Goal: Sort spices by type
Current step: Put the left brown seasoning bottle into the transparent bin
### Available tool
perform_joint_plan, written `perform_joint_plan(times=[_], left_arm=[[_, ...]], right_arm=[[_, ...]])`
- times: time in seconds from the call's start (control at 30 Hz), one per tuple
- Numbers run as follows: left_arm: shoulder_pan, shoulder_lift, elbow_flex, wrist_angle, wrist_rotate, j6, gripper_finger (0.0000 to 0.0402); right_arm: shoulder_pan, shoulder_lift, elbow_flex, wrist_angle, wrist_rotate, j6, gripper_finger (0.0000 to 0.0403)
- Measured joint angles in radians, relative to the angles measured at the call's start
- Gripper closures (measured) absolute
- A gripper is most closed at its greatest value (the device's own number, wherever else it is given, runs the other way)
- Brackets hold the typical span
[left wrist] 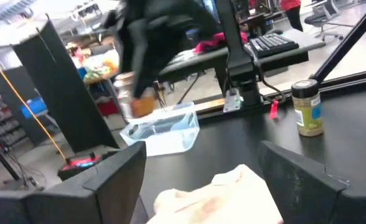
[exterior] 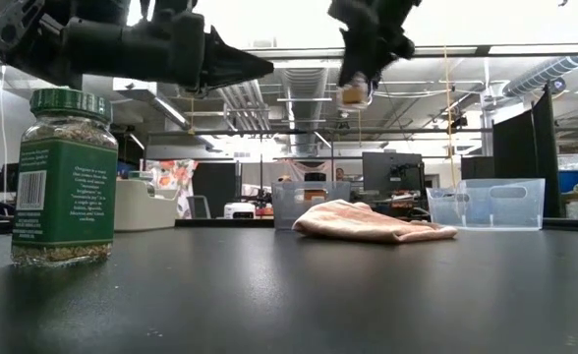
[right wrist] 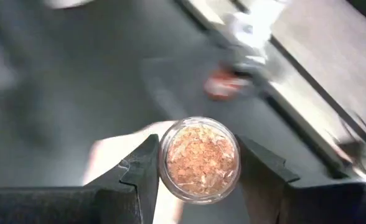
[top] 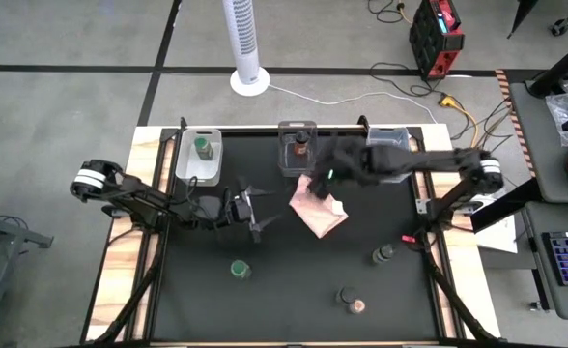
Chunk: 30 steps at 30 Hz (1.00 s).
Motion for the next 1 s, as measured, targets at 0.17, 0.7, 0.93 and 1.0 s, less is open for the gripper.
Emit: perform_joint_plan(times=[0.17,0.7,0.93,1.0], left_arm=[[0.001,-0.063,0.008,-0.028,-0.009,0.008,0.0110],[0.006,-0.199,0.000,-0.230,-0.107,0.010,0.0110],[0.007,-0.233,0.000,-0.239,-0.109,0.011,0.0110],[0.007,-0.240,0.000,-0.253,-0.109,0.002,0.0110]], right_arm=[[-0.265,-0.070,-0.053,-0.036,-0.015,-0.014,0.0239],[-0.659,-0.367,-0.546,0.203,-0.045,0.096,0.0239],[-0.673,-0.374,-0.689,0.262,-0.008,0.132,0.0239],[-0.680,-0.374,-0.713,0.263,-0.005,0.136,0.0239]])
